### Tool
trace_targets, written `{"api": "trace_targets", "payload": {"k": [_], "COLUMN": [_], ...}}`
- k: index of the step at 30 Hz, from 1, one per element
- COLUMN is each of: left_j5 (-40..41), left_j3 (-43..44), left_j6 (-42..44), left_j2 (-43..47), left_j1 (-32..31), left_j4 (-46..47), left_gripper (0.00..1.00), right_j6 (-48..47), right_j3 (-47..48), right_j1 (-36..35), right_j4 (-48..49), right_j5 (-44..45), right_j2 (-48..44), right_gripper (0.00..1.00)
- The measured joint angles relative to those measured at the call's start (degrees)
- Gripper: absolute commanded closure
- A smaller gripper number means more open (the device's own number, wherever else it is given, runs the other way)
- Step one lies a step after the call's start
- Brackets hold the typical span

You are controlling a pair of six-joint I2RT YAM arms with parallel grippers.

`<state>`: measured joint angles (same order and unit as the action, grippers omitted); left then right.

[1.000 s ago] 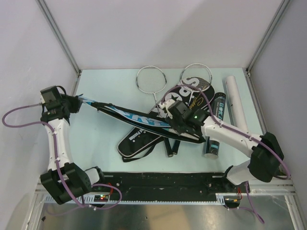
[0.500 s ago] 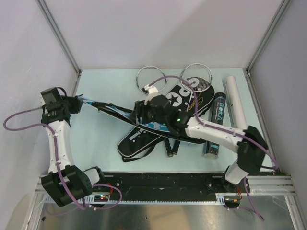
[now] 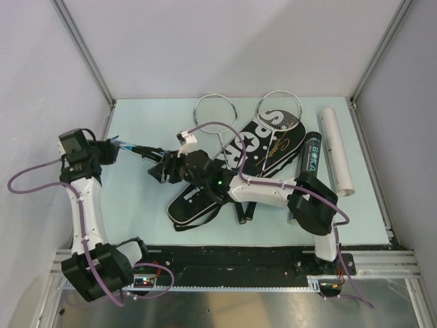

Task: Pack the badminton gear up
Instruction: Zip the racket bag at the center of the board.

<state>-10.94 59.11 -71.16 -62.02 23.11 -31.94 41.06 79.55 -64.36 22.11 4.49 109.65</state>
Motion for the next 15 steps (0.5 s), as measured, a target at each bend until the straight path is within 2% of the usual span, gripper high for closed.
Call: {"api": "trace_targets", "payload": {"k": [9, 15], "left_j5": [-0.3, -1.1], "left_j3": [-1.4, -1.7], "left_j6": [-2.0, -2.6], "left_j2": [1.6, 2.5], "left_j1": [0.0, 0.3], "left_j4": [0.0, 0.1], "left_gripper": [1.0, 1.0], "right_j6": [1.9, 2.7], "right_j3": [12.2, 14.9], "right_j1": [-0.8, -0.8], "right_j4": [1.6, 1.6], "right_j5": [2.6, 4.6], "right_j2": [8.8, 11.5], "right_gripper": [0.42, 0.44]}}
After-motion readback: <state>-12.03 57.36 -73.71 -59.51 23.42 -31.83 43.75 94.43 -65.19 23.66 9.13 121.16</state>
